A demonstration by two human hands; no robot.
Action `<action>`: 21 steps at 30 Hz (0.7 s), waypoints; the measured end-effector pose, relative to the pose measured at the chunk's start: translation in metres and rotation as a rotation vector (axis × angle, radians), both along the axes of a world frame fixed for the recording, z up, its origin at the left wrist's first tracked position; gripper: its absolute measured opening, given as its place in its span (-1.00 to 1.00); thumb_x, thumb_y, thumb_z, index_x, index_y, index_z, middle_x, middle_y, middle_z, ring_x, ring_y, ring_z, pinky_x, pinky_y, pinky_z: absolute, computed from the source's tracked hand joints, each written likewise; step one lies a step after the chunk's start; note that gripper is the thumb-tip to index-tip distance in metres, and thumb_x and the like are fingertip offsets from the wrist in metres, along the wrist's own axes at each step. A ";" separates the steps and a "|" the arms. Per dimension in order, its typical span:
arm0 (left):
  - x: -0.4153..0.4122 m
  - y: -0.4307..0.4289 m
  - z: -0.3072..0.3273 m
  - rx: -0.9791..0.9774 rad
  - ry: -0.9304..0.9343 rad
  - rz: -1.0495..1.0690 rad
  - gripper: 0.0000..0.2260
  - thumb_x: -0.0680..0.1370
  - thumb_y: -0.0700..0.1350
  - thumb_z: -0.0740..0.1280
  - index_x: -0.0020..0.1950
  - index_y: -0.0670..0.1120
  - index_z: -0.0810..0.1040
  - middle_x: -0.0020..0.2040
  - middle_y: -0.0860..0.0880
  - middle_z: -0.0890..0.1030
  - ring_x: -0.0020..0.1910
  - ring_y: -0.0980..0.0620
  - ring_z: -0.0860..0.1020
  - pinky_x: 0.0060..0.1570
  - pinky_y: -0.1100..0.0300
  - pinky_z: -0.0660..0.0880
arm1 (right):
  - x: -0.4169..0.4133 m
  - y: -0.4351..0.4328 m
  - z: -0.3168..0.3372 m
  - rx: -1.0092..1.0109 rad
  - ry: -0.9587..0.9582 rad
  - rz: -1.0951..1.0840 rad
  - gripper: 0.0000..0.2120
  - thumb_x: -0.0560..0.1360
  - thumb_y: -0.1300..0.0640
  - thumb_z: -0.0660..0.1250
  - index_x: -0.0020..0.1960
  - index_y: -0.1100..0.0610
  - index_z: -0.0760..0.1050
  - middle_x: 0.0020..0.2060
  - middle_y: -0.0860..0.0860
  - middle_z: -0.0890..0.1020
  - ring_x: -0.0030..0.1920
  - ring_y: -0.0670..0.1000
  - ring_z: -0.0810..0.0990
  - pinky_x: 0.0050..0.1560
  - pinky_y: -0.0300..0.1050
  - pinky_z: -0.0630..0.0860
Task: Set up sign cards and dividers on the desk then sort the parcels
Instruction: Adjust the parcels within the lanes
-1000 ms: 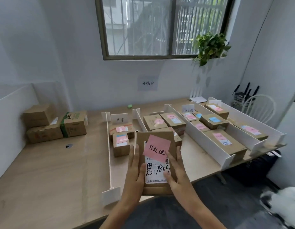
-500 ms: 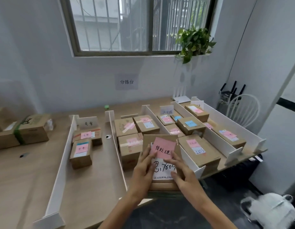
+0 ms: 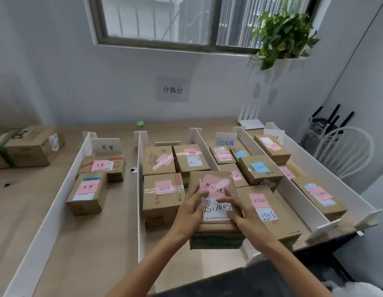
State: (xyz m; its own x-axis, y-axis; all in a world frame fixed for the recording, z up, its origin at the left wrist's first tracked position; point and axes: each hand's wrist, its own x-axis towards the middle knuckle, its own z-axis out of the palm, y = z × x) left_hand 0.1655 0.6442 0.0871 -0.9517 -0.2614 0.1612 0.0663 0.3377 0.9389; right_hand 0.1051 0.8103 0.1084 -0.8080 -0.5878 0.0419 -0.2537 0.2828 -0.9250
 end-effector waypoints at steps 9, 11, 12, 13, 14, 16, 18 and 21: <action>-0.094 -0.027 -0.036 -0.093 -0.295 0.018 -0.69 0.62 -0.12 0.15 0.37 0.01 0.35 0.45 0.07 0.15 0.40 0.09 0.20 0.15 0.41 0.31 | -0.117 -0.024 -0.047 0.133 -0.242 0.088 -0.72 0.57 0.21 0.22 0.16 -0.11 0.51 0.31 -0.12 0.36 0.14 -0.14 0.46 -0.23 -0.38 0.51; -0.119 -0.033 -0.048 -0.116 -0.351 0.047 -0.70 0.60 -0.13 0.16 0.35 0.00 0.36 0.43 0.04 0.17 0.37 0.08 0.24 0.06 0.46 0.35 | -0.142 -0.033 -0.057 0.160 -0.241 0.106 -0.72 0.57 0.21 0.22 0.17 -0.11 0.50 0.33 -0.14 0.34 0.13 -0.16 0.45 -0.23 -0.38 0.51; -0.133 -0.037 -0.054 -0.137 -0.374 0.067 -0.70 0.60 -0.13 0.17 0.34 -0.01 0.37 0.43 0.02 0.18 0.36 0.09 0.25 0.01 0.50 0.34 | -0.156 -0.038 -0.062 0.168 -0.241 0.117 -0.72 0.57 0.20 0.22 0.17 -0.11 0.50 0.35 -0.13 0.34 0.14 -0.15 0.45 -0.22 -0.37 0.51; -0.147 -0.040 -0.059 -0.164 -0.395 0.091 -0.70 0.60 -0.14 0.17 0.34 -0.01 0.37 0.43 0.01 0.18 0.35 0.09 0.25 0.02 0.50 0.30 | -0.171 -0.043 -0.068 0.174 -0.241 0.129 -0.72 0.57 0.20 0.22 0.17 -0.11 0.50 0.37 -0.12 0.33 0.17 -0.13 0.44 -0.22 -0.37 0.52; -0.159 -0.042 -0.064 -0.187 -0.417 0.117 -0.70 0.60 -0.14 0.16 0.33 -0.01 0.37 0.43 0.00 0.18 0.34 0.08 0.26 0.06 0.47 0.25 | -0.184 -0.047 -0.075 0.184 -0.248 0.140 -0.72 0.57 0.21 0.21 0.18 -0.10 0.51 0.40 -0.12 0.31 0.21 -0.11 0.42 -0.21 -0.37 0.52; -0.182 -0.045 -0.076 -0.241 -0.456 0.143 -0.69 0.59 -0.14 0.15 0.33 -0.01 0.36 0.42 0.02 0.21 0.28 0.07 0.32 0.07 0.36 0.29 | -0.210 -0.057 -0.088 0.189 -0.259 0.163 -0.71 0.57 0.25 0.19 0.18 -0.06 0.50 0.43 -0.14 0.27 0.22 -0.14 0.37 -0.22 -0.40 0.51; -0.202 -0.047 -0.091 -0.273 -0.504 0.126 -0.70 0.58 -0.13 0.15 0.32 0.01 0.35 0.41 0.02 0.25 0.27 0.04 0.35 0.17 0.24 0.38 | -0.230 -0.066 -0.103 0.191 -0.262 0.201 -0.70 0.57 0.27 0.17 0.17 -0.04 0.50 0.42 -0.15 0.26 0.18 -0.17 0.38 -0.21 -0.39 0.52; -0.223 -0.046 -0.115 -0.267 -0.565 0.152 -0.70 0.58 -0.13 0.16 0.31 0.00 0.36 0.41 0.00 0.26 0.38 -0.03 0.27 0.39 0.05 0.27 | -0.255 -0.074 -0.130 0.218 -0.254 0.231 -0.69 0.57 0.27 0.16 0.15 -0.06 0.50 0.44 -0.17 0.25 0.28 -0.13 0.35 -0.12 -0.32 0.55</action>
